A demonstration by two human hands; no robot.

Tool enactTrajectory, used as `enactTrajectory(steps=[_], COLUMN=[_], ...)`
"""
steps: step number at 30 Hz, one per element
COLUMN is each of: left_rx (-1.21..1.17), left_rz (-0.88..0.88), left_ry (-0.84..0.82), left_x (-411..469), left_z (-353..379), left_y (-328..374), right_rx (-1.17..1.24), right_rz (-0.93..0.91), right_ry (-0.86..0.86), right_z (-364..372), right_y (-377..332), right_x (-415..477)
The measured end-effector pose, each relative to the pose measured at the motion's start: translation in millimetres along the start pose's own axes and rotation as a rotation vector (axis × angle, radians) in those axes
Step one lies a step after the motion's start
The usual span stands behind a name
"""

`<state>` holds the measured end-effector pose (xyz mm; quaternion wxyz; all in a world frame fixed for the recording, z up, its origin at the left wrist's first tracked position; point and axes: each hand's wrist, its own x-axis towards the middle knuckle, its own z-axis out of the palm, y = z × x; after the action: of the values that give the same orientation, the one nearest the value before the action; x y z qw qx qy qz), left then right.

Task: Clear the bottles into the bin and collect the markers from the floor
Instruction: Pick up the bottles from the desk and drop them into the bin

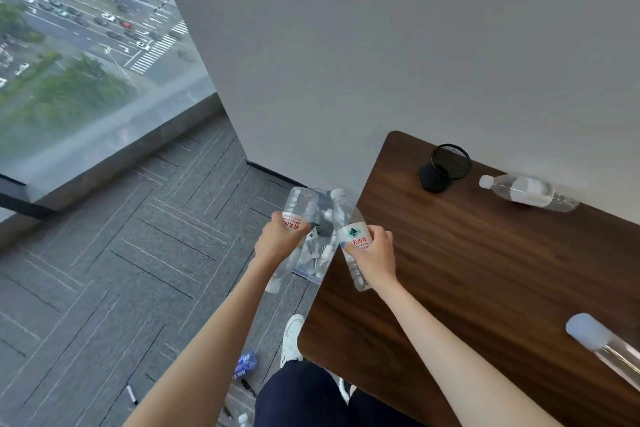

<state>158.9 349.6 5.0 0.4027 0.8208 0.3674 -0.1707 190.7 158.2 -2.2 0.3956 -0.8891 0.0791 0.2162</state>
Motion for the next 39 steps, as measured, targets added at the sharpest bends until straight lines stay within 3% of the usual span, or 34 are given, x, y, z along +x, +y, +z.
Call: enactTrajectory(steps=[13, 23, 32, 39], left_rx=[-0.043, -0.08, -0.084, -0.057], left_rz=[0.226, 0.211, 0.238, 0.257], left_ry=[-0.191, -0.196, -0.174, -0.202], left_x=[70.8, 68.2, 65.7, 59.1], left_z=[-21.6, -38.2, -52.1, -47.6], left_y=[-2.6, -32.4, -52.0, -50.5], right_rx=[0.027, -0.007, -0.16, -0.13], right_rz=[0.143, 0.21, 0.118, 0.028], right_ry=[0.111, 0.064, 0.145, 0.103], right_z=[30.4, 62.2, 67.4, 69.5], right_y=[-27.2, -52.8, -90.6, -66.7], right_x=[7.1, 21.1, 54.7, 25.3])
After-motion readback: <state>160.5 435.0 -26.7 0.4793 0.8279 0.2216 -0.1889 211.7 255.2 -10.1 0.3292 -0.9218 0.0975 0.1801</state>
